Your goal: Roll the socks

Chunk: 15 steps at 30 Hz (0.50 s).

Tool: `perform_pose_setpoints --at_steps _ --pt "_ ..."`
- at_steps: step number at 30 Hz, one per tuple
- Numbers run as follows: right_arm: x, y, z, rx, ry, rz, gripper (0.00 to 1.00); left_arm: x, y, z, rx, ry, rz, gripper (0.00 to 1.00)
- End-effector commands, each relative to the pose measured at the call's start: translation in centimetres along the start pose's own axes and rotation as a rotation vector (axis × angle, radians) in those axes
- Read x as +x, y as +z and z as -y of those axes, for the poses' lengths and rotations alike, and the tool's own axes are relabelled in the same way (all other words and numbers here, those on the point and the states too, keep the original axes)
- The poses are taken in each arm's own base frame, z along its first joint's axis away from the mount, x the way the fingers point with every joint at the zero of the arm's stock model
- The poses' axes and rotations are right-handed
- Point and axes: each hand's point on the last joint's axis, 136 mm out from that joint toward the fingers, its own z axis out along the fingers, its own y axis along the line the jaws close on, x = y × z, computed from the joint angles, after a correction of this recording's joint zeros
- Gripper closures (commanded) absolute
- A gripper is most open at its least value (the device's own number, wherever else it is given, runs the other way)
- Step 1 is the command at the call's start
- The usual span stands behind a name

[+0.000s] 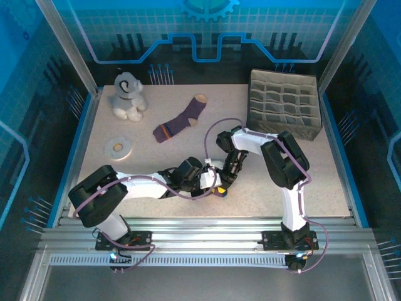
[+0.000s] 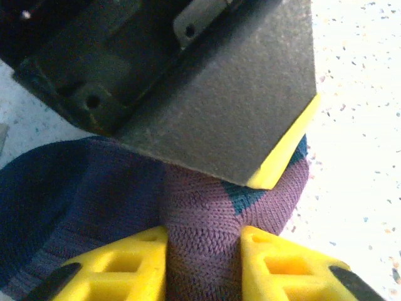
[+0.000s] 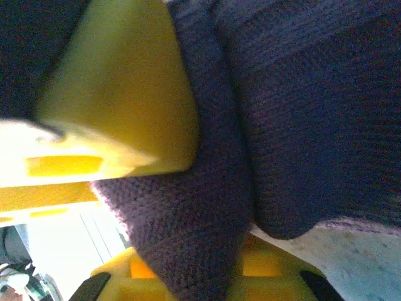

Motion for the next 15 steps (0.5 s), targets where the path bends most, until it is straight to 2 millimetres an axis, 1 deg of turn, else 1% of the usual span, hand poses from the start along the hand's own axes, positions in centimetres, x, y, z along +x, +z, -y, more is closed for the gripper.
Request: perform_pose_setpoints --at_steps 1,2,3,6,8,12,15 --pt "0.1 -0.4 1.9 0.081 0.014 0.016 0.77 2.2 0.8 1.1 0.044 -0.06 -0.092 0.9" --pt "-0.1 -0.9 1.8 0.081 0.018 0.039 0.73 2.3 0.8 1.1 0.049 -0.073 -0.1 0.97" --pt "-0.3 -1.5 1.6 0.081 0.019 0.071 0.7 2.5 0.9 1.2 0.056 -0.088 -0.11 1.0" --pt "-1.0 -3.5 0.8 0.088 0.017 0.182 0.61 2.8 1.2 1.4 0.073 -0.138 -0.14 1.0" --pt "-1.1 -5.1 0.3 0.1 0.011 0.26 0.59 3.1 1.4 1.7 0.098 -0.177 -0.161 1.0" --pt "-0.5 -8.1 0.0 0.175 0.021 0.4 0.56 3.7 1.7 2.1 0.135 -0.259 -0.176 1.0" --pt "0.2 -9.9 0.0 0.254 0.021 0.481 0.55 3.9 1.7 2.2 0.17 -0.331 -0.164 1.0"
